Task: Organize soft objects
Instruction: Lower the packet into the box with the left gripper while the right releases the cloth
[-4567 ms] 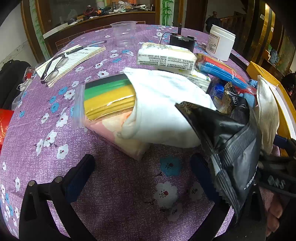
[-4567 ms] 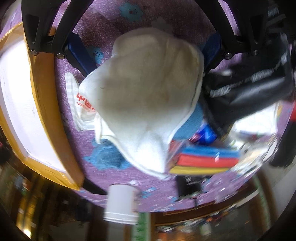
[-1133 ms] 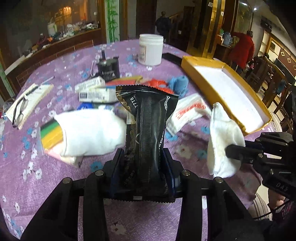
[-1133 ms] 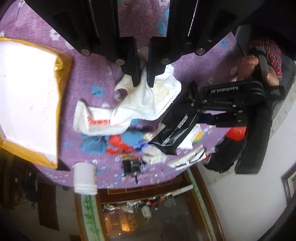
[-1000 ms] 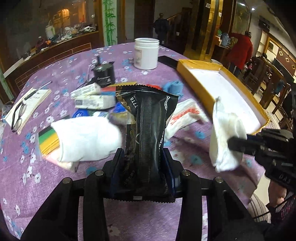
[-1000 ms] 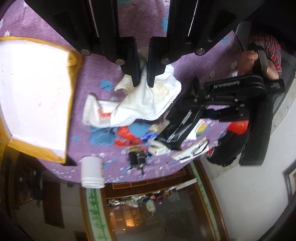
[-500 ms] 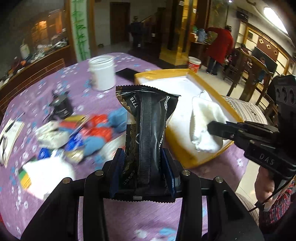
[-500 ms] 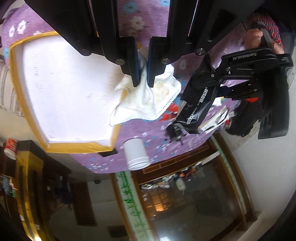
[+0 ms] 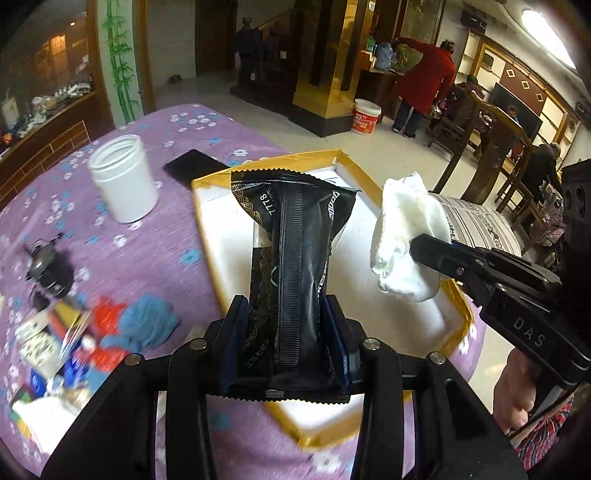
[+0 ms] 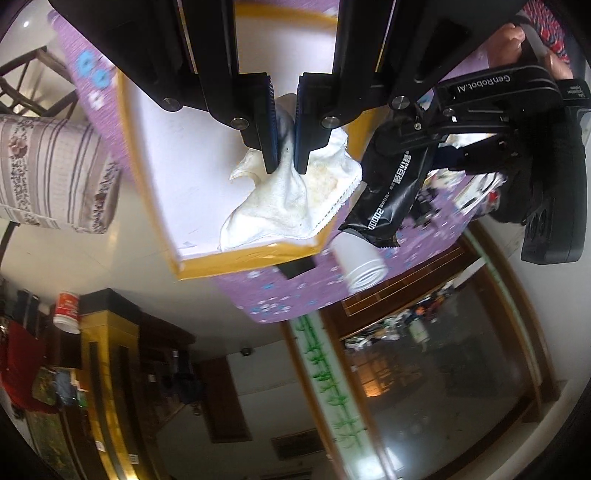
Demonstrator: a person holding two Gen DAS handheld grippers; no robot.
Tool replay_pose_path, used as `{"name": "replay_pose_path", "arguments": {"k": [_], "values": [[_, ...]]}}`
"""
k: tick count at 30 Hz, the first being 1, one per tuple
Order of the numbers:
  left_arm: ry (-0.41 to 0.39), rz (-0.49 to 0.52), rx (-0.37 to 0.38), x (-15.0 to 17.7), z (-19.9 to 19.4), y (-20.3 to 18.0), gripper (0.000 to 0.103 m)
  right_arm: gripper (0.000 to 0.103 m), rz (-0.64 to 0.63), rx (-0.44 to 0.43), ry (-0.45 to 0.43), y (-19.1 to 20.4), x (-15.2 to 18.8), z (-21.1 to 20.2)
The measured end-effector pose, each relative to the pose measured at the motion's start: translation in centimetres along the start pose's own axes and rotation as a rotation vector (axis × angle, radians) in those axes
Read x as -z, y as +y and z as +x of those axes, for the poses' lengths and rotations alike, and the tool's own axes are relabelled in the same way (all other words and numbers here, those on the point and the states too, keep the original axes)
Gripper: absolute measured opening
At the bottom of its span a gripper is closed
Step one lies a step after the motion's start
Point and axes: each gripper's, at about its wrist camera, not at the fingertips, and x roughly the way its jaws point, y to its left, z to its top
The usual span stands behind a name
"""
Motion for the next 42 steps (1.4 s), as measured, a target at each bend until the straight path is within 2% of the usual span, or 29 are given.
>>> {"name": "replay_pose_path", "arguments": {"k": [5,11,17,20,24,26,29,31,34,38,40,42], "values": [[0.027,-0.017,-0.006,-2.4,2.9,-0.5,0.039,0.009,0.027,0.041,0.036,-2.6,-3.0,2.0],[0.071,-0.059,-0.001,-4.5,6.6,0.0,0.039,0.009,0.015,0.103,0.111,-4.3,-5.9,6.6],[0.134,-0.114,-0.016,-5.2,10.0,0.5,0.039,0.009,0.052,0.154,0.202,-7.2,-7.4,12.1],[0.131,-0.119,-0.019,-5.5,10.7,0.4,0.039,0.009,0.075,0.151,0.24,-8.3,-7.7,14.0],[0.113,-0.123,-0.036,-5.6,11.1,0.5,0.04,0.014,0.06,0.155,0.244,-8.3,-8.1,15.4],[0.104,-0.13,-0.055,-5.6,11.2,0.9,0.04,0.026,0.06,0.144,0.244,-8.4,-8.1,15.9],[0.076,-0.163,-0.052,-5.7,11.2,1.6,0.04,0.036,0.054,0.135,0.224,-8.1,-8.2,15.5],[0.1,-0.158,-0.049,-5.7,11.1,1.7,0.041,0.038,0.061,0.119,0.205,-8.1,-8.2,14.7],[0.119,-0.138,0.009,-5.4,10.4,1.6,0.041,0.039,0.074,0.105,0.174,-7.9,-7.9,12.8],[0.02,-0.096,0.052,-4.2,6.5,0.3,0.041,0.041,0.08,0.086,0.119,-6.4,-6.6,9.1],[-0.023,-0.074,0.079,-3.4,4.5,-0.2,0.054,0.041,0.08,0.064,0.078,-5.4,-5.5,6.9],[-0.076,-0.033,0.068,-2.1,2.1,-0.7,0.059,0.041,0.079,0.046,0.033,-4.2,-4.1,4.7]]}}
